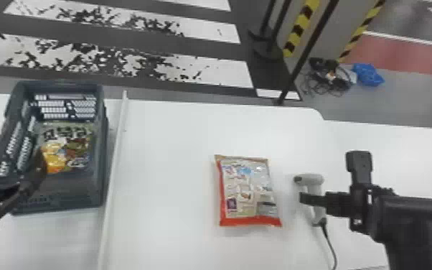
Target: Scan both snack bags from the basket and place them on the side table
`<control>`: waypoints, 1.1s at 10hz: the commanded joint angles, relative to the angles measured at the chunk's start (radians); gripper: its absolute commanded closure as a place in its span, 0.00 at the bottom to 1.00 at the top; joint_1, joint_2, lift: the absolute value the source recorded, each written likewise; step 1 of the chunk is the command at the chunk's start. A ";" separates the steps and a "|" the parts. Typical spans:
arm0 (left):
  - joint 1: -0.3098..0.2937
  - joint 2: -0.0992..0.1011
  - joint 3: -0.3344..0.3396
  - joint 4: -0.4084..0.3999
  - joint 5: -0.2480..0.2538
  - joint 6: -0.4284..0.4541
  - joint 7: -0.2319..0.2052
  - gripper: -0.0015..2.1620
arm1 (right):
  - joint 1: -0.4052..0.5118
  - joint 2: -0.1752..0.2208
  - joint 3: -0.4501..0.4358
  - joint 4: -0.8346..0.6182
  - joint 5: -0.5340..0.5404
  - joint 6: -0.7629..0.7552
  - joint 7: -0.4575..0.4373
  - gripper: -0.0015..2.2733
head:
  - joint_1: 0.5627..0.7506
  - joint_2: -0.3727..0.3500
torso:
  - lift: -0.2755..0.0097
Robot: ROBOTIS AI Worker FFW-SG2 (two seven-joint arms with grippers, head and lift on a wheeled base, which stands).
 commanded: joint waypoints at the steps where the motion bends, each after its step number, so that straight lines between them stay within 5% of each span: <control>1: 0.000 0.000 -0.001 0.001 0.001 0.000 0.000 0.07 | -0.014 -0.009 0.004 0.031 0.016 -0.015 0.018 0.52 | 0.70 0.19 | 0.70; 2: 0.002 0.000 0.001 0.001 0.015 0.000 -0.003 0.07 | -0.014 -0.004 0.007 0.032 0.014 -0.012 0.007 0.97 | 0.70 0.19 | 0.70; 6: 0.006 0.000 0.005 -0.005 0.016 0.000 -0.003 0.07 | 0.018 0.005 -0.016 -0.041 -0.003 0.007 0.002 1.00 | 0.70 0.18 | 0.70; 11: 0.008 0.002 0.007 -0.006 0.019 0.000 -0.003 0.07 | 0.199 0.077 -0.025 -0.385 -0.073 0.127 0.007 1.00 | 0.70 0.25 | 0.70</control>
